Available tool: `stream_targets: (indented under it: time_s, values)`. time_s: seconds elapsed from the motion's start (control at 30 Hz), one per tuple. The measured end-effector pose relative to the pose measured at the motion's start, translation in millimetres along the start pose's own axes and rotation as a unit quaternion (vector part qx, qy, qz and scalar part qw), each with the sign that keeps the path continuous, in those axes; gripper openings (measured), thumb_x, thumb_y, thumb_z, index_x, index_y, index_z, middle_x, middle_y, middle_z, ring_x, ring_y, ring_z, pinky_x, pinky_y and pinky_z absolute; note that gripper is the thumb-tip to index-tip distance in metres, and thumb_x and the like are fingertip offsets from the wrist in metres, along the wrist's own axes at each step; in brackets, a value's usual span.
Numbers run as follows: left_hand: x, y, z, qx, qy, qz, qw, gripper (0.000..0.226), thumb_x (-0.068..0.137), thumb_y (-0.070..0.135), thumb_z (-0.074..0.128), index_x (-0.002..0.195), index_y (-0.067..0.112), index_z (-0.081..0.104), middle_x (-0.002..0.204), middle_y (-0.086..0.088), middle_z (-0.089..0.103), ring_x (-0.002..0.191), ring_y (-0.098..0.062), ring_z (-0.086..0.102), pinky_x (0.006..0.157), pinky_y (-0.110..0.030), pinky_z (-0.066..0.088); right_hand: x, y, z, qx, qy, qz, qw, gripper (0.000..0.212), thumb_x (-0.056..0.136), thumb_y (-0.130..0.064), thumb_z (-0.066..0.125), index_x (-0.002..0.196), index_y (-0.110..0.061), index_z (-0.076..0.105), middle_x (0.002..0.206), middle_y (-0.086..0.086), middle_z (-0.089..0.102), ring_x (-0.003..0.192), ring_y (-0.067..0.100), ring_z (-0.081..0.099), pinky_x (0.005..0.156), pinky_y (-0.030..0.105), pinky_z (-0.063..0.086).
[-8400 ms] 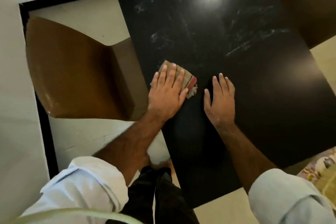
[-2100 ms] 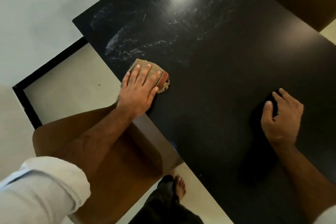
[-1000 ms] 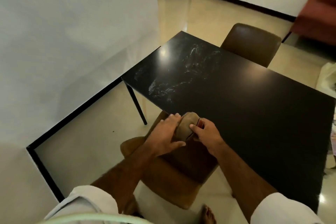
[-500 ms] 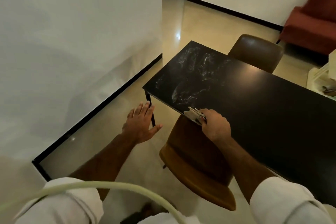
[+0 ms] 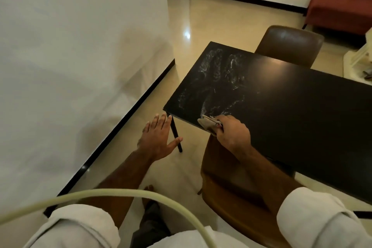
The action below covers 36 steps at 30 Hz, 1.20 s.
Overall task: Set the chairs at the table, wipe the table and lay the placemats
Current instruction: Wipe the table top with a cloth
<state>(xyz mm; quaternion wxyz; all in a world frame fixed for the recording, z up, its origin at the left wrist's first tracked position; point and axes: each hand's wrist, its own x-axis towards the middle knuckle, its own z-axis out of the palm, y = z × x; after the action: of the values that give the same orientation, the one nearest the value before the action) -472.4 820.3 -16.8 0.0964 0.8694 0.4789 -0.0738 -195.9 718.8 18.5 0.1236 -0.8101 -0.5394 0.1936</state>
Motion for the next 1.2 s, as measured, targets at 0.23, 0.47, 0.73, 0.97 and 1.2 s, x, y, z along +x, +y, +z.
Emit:
stream_targets:
  time_s: [0.23, 0.47, 0.73, 0.97, 1.2]
  values:
    - [82.5, -69.0, -10.2, -0.011, -0.045, 0.097, 0.994, 0.103, 0.1, 0.085, 0.027, 0.175, 0.022, -0.004, 0.184, -0.004, -0.006, 0.17, -0.029, -0.008, 0.137, -0.055, 0.01, 46.4, -47.6, 38.4, 0.033, 0.021, 0.126, 0.991, 0.027, 0.107, -0.04, 0.067, 0.133, -0.033, 0.065, 0.117, -0.005, 0.066, 0.097, 0.016, 0.066, 0.084, 0.042, 0.064]
    - [160.8, -111.1, -30.7, -0.002, -0.092, 0.188, 0.978, 0.101, 0.101, 0.083, 0.03, 0.175, 0.021, 0.001, 0.184, -0.005, -0.002, 0.17, -0.03, -0.004, 0.136, -0.057, 0.011, 69.7, -80.2, 48.8, 0.135, 0.065, 0.297, 0.943, 0.023, 0.107, -0.031, 0.064, 0.13, -0.029, 0.065, 0.109, -0.004, 0.07, 0.096, 0.018, 0.067, 0.086, 0.041, 0.061]
    - [243.8, -69.6, -17.9, 0.023, -0.119, 0.269, 0.955, 0.1, 0.103, 0.08, 0.036, 0.175, 0.02, 0.003, 0.184, -0.006, -0.002, 0.17, -0.028, -0.006, 0.136, -0.056, 0.01, 102.3, -19.5, 46.7, 0.334, 0.11, 0.426, 0.833, 0.016, 0.108, -0.017, 0.059, 0.114, -0.024, 0.072, 0.114, 0.001, 0.071, 0.105, 0.019, 0.068, 0.085, 0.038, 0.06]
    - [303.4, -23.5, 7.8, 0.053, -0.146, 0.283, 0.947, 0.099, 0.104, 0.075, 0.044, 0.176, 0.021, 0.004, 0.184, -0.006, -0.006, 0.17, -0.029, -0.009, 0.136, -0.058, 0.008, 142.1, 38.4, 66.6, 0.079, 0.056, 0.426, 0.899, 0.052, 0.105, -0.036, 0.066, 0.154, -0.027, 0.052, 0.15, 0.009, 0.056, 0.138, 0.037, 0.056, 0.108, 0.052, 0.054]
    - [351.7, 0.0, 28.4, 0.084, -0.124, 0.295, 0.944, 0.097, 0.1, 0.076, 0.049, 0.175, 0.027, 0.01, 0.184, -0.006, -0.009, 0.169, -0.033, -0.011, 0.135, -0.061, 0.005, 137.1, 9.7, 155.7, -0.049, 0.067, 0.325, 0.942, 0.064, 0.116, -0.055, 0.029, 0.175, -0.037, 0.013, 0.184, 0.007, 0.005, 0.169, 0.043, -0.003, 0.133, 0.066, 0.015]
